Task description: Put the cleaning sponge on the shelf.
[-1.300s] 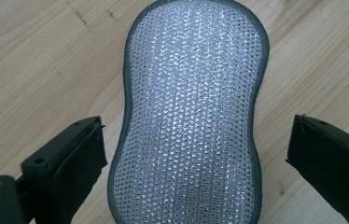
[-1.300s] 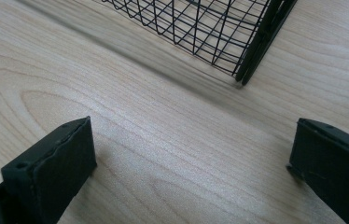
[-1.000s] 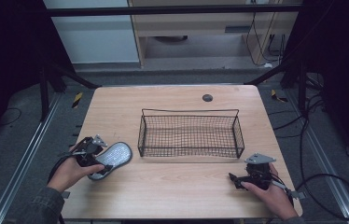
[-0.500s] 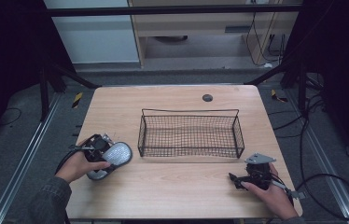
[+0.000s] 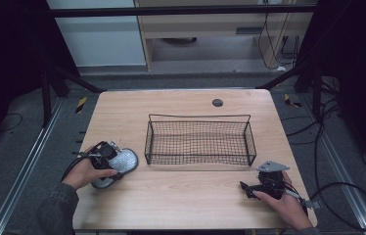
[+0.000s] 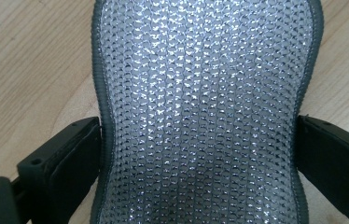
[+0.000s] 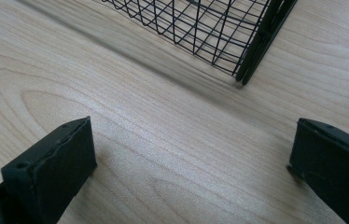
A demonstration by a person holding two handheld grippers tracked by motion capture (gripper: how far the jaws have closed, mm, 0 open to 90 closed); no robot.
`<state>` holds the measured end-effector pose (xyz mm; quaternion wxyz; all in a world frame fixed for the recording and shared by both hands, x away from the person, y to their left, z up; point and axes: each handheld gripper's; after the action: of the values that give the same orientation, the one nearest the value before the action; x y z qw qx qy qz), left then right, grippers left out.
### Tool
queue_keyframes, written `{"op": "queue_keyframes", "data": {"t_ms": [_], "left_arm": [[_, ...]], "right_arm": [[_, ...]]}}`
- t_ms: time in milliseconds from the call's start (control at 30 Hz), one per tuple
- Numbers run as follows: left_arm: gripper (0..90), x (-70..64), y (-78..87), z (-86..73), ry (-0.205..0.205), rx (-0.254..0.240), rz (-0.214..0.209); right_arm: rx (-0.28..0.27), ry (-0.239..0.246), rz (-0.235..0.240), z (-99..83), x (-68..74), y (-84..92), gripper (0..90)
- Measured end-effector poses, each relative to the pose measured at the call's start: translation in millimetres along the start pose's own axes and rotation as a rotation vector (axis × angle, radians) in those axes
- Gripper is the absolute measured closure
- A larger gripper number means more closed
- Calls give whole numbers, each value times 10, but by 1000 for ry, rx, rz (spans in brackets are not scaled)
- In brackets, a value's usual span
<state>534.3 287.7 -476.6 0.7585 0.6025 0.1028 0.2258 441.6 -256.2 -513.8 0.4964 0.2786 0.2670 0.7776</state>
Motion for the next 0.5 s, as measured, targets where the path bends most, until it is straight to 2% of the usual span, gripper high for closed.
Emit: {"op": "queue_keyframes", "data": {"t_ms": [267, 400, 500], "left_arm": [[60, 2, 8, 4, 11, 4, -16], [90, -1, 20, 5, 3, 5, -12], [97, -30, 94, 5, -1, -19, -2]], "right_arm": [[0, 0, 0, 0, 0, 0, 4], [0, 0, 0, 0, 0, 0, 4], [0, -1, 1, 0, 1, 1, 4]]}}
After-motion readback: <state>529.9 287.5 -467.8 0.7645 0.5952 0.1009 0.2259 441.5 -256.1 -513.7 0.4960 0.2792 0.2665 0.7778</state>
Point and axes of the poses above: each handheld gripper's, and its own axes: y roughly backward along the jaws, z roughly out of its top, x roughly to its left, and after that the axes turned 14 degrees about -y, right-handed
